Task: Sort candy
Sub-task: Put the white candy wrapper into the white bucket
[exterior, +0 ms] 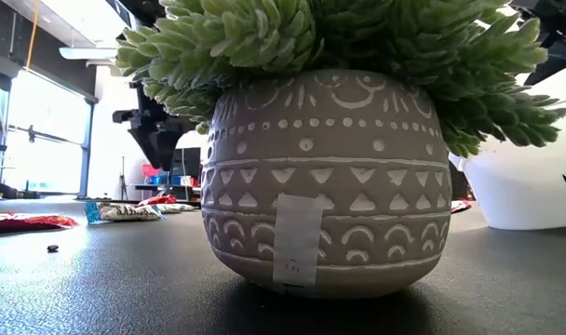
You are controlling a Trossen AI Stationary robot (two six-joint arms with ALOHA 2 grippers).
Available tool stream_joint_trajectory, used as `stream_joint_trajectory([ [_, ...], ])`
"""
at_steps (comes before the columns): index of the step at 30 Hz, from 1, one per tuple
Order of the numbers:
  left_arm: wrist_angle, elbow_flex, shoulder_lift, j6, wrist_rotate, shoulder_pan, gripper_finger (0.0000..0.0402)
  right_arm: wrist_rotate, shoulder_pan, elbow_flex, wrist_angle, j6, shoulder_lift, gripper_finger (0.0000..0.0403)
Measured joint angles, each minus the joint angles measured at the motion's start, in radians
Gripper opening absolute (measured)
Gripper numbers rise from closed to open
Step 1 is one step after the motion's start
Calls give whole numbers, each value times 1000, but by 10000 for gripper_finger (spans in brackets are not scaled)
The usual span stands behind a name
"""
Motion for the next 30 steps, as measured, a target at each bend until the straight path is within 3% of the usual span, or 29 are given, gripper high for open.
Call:
stream_joint_trajectory([
  [12,36,-5,16,54,0,52,148,-3,0,0,0,11,0,183],
  [23,43,-5,128,-4,2,55,155,-3,0,0,0,11,0,183],
  [30,71,-5,228,-21,59,58,155,-3,0,0,0,32,0,183],
])
